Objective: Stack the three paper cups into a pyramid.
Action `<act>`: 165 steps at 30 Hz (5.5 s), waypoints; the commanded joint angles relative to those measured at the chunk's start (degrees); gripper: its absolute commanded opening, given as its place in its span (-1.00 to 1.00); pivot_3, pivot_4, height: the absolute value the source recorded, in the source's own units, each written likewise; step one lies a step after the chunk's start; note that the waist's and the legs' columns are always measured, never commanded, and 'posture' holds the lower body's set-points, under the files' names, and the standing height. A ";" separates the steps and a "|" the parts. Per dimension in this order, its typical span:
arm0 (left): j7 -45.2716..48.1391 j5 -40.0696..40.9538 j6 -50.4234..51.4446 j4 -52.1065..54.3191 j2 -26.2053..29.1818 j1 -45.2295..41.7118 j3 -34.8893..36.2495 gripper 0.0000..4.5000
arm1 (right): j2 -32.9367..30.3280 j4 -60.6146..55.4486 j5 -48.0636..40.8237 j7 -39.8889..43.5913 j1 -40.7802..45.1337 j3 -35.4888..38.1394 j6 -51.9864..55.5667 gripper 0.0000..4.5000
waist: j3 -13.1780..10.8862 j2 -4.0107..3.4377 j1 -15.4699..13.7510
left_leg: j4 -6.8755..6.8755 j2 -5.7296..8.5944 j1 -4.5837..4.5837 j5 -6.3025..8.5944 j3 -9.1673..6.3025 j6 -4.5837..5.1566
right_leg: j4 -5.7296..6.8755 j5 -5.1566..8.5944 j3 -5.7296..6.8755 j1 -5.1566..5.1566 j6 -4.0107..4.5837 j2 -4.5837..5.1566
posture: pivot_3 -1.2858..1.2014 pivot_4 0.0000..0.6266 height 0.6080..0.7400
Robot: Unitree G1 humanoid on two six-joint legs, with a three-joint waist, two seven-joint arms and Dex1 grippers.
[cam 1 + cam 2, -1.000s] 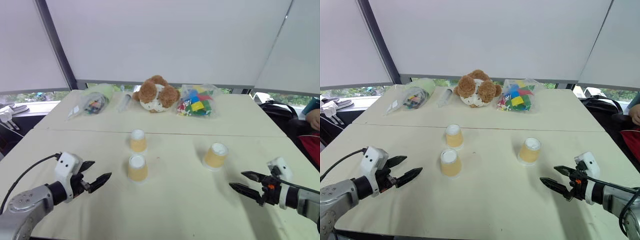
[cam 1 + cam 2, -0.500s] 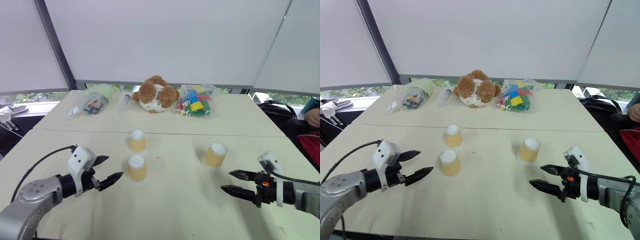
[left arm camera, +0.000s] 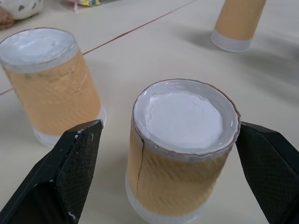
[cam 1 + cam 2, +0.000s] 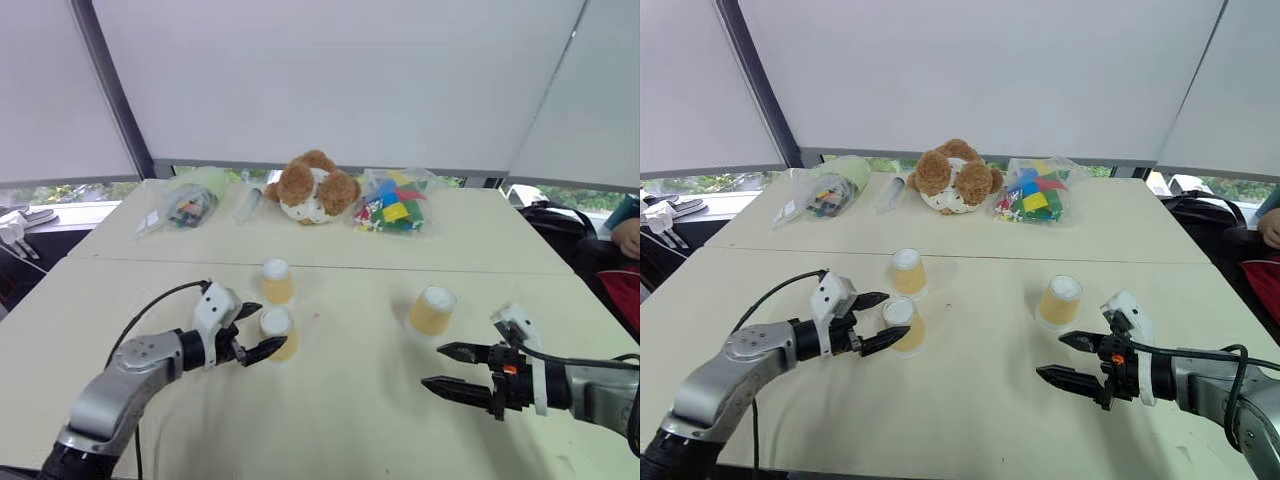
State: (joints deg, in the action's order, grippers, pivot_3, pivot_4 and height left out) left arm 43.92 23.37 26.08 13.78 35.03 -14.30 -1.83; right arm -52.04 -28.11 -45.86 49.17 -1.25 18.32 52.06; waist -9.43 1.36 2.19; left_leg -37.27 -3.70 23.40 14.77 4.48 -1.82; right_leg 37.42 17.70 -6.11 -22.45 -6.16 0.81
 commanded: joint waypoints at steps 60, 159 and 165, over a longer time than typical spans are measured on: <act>-17.88 -13.11 -9.61 -13.66 -14.87 -12.51 4.29 0.96 | 0.18 0.44 0.83 -2.47 -3.03 4.77 -3.13 1.00 | 0.02 0.01 -1.53 | -0.54 -0.02 0.09 0.05 -0.12 0.10 | 0.10 -0.03 0.06 0.18 -0.06 -0.06 | 0.03 -0.52 1.00; 2.55 -4.22 -8.82 -10.41 -16.60 -11.05 -6.93 -0.04 | 4.28 -1.15 2.97 -7.24 -5.70 6.68 -6.49 1.00 | 0.03 0.00 -1.47 | -0.63 -0.02 0.13 0.07 -0.12 0.12 | 0.18 -0.03 0.04 0.15 -0.08 -0.06 | 0.03 -0.52 1.00; 5.06 -4.69 -10.70 -12.64 -16.89 -11.64 -8.32 -0.04 | 4.60 -2.26 2.72 -7.99 -7.61 7.84 -6.74 1.00 | 0.03 0.00 -1.43 | -0.63 -0.02 0.13 0.08 -0.11 0.14 | 0.18 -0.03 0.03 0.14 -0.09 -0.06 | 0.03 -0.52 1.00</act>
State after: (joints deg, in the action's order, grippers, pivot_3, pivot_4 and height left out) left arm 48.37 18.65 16.80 0.33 18.40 -25.28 -10.17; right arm -47.70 -28.26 -42.81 41.38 -8.78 23.58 46.29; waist -9.40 1.35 0.75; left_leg -37.89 -3.73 23.53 14.85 4.37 -1.68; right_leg 37.60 17.68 -6.08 -22.31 -6.25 0.74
